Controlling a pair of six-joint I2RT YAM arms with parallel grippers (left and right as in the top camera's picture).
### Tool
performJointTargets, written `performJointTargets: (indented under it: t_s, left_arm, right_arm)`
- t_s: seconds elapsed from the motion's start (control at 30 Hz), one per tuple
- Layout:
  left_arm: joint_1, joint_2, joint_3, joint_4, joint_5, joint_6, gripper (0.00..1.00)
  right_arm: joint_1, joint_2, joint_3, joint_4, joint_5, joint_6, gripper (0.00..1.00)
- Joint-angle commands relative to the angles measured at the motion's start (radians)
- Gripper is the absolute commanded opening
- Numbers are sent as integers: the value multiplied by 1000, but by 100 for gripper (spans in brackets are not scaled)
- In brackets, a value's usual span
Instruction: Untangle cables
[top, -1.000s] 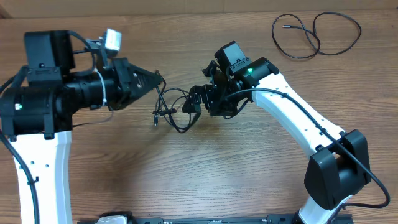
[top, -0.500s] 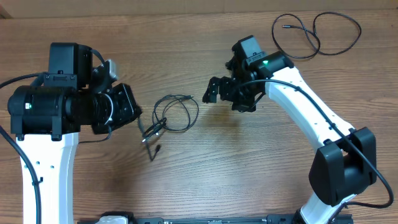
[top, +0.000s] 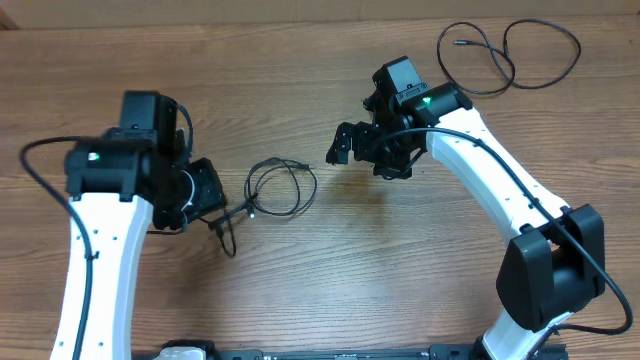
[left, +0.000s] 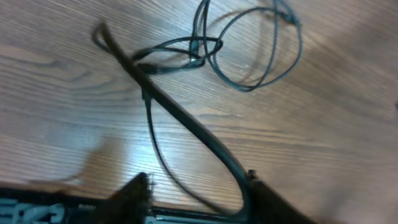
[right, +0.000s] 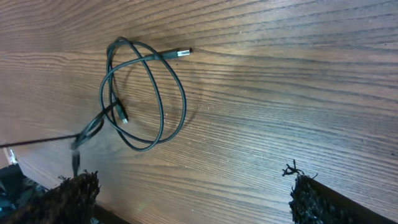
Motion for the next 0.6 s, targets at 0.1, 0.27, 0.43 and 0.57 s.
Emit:
performJointTargets:
  t_s: [0.1,0.27,0.43,0.57]
  left_arm:
    - [-3,14,-72,92,34,57,76]
    - [-3,47,-72,132,34,101,100]
    - [9,93,-72,197,-83,64,100]
    - [13,135,-72,239,-53,29,100]
  right_arm:
    - [6,0,-5,3,7,4,100]
    - [6,0,-6,4,7,4,100]
    - [6,0,-6,3,7,3,100]
    - [7,0,-6,-2,7,3,100]
